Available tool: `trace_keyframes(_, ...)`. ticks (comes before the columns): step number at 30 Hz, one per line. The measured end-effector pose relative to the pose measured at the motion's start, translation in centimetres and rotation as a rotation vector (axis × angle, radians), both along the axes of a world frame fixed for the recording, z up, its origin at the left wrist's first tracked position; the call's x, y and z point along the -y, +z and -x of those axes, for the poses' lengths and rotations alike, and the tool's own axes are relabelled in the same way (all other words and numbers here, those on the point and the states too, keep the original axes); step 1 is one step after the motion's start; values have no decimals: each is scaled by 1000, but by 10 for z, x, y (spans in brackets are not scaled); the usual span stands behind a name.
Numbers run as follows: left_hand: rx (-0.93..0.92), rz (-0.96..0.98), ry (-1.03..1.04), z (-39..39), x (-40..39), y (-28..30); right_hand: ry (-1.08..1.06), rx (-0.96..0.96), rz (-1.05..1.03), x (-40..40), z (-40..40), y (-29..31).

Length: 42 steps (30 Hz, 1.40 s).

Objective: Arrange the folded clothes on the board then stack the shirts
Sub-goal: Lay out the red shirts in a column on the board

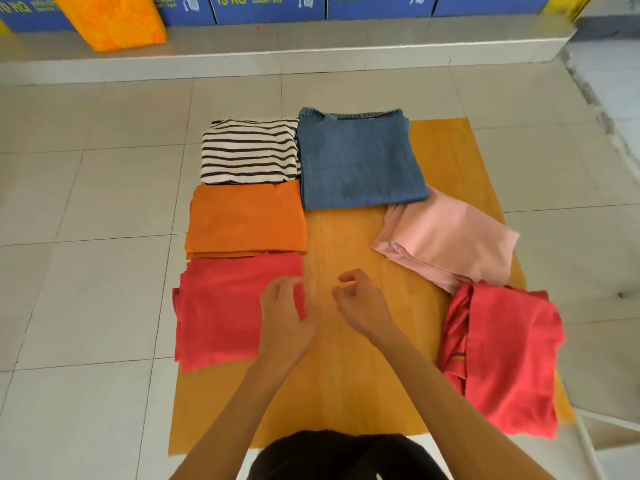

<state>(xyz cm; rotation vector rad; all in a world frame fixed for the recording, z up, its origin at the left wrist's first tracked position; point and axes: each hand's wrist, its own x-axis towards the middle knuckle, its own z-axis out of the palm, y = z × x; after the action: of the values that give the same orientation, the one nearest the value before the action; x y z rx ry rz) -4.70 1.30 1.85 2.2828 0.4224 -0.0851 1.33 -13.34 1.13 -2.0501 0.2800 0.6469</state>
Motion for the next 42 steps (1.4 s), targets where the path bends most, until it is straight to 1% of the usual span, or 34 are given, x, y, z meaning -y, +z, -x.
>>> trace_keyframes(5, -146, 158, -105, 12, 89, -1, -101, 71, -5, 88, 27, 15)
trace_keyframes(8, -295, 254, -161, 20, 140, -2, -207, 98, 9, 147, 42, 21)
trace_keyframes(10, -381, 311, -203, 28, 170, -6, -269, 153, 33, 186, 52, 21)
trace_keyframes(13, -464, 306, -314, 36, 211, -14, -374, 213, 142, 238, 63, 25)
trace_keyframes(16, -453, 265, -332, 44, 247, -24, -415, 271, 245, 278, 63, 21)
trace_keyframes(18, -427, 168, -336, 48, 261, -33, -344, 326, 342, 294, 53, 17)
trace_keyframes(19, -425, 112, -349, 48, 266, -34, -281, 321, 391, 298, 46, 17)
trace_keyframes(21, -428, 56, -381, 45, 269, -31, -80, 313, 477, 302, 29, 20)
trace_keyframes(24, -442, 57, -417, 35, 260, -28, 273, 260, 579, 300, 2, 17)
trace_keyframes(26, -427, 28, -381, 27, 240, -28, 453, 167, 644, 294, -8, 10)
trace_keyframes(27, -412, -6, -349, 25, 226, -30, 482, 127, 654, 289, -8, 6)
trace_keyframes(30, -320, -129, -195, 22, 180, -42, 410, 104, 590, 278, 3, -5)
trace_keyframes(32, -262, -153, -14, 32, 156, -48, 335, 73, 480, 271, 17, -10)
trace_keyframes(34, -289, -117, 103, 49, 147, -51, 254, 6, 381, 265, 30, -15)
trace_keyframes(37, -435, -41, 130, 74, 157, -49, 145, -123, 292, 253, 47, -18)
trace_keyframes(38, -445, 24, 171, 80, 161, -47, 98, -148, 239, 247, 52, -16)
trace_keyframes(40, -396, 171, 302, 86, 166, -44, 20, -163, 146, 237, 62, -14)
trace_keyframes(42, -367, 290, 415, 88, 163, -39, -43, -159, 102, 226, 72, -13)
